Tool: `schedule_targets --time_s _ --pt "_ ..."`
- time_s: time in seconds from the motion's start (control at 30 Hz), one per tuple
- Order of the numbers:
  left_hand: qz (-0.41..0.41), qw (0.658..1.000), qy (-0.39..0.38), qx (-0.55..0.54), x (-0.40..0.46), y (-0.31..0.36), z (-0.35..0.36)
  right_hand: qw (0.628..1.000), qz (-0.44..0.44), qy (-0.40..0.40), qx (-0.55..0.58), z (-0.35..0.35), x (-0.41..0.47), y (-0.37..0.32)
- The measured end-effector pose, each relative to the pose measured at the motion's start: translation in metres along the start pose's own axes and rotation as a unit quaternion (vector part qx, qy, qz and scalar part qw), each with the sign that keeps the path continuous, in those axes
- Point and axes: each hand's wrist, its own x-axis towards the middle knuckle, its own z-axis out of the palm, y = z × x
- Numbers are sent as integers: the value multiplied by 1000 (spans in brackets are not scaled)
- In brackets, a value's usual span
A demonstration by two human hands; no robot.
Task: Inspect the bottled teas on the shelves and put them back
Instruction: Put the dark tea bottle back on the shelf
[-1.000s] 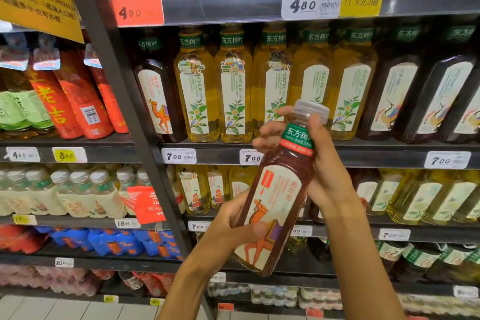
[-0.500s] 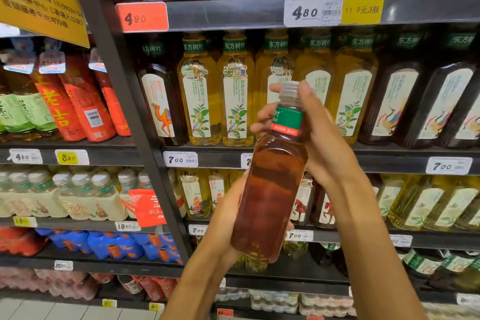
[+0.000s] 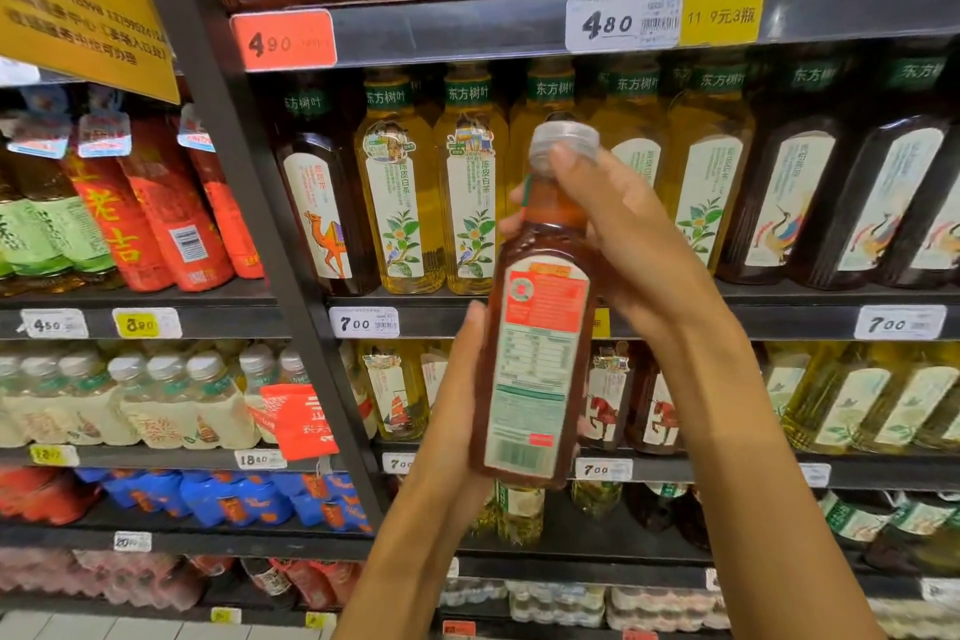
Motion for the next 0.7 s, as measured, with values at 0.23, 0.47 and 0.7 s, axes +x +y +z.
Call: schedule_targets --time_s 0.23,0.47,0.7 --pt "-93 990 -57 -86 5 0 -3 959 19 -114 259 13 1 6" --pt "145 954 122 234 1 18 3 994 -86 68 30 20 2 -13" --pt "147 971 118 144 2 15 13 999 -37 39 0 19 11 -23"
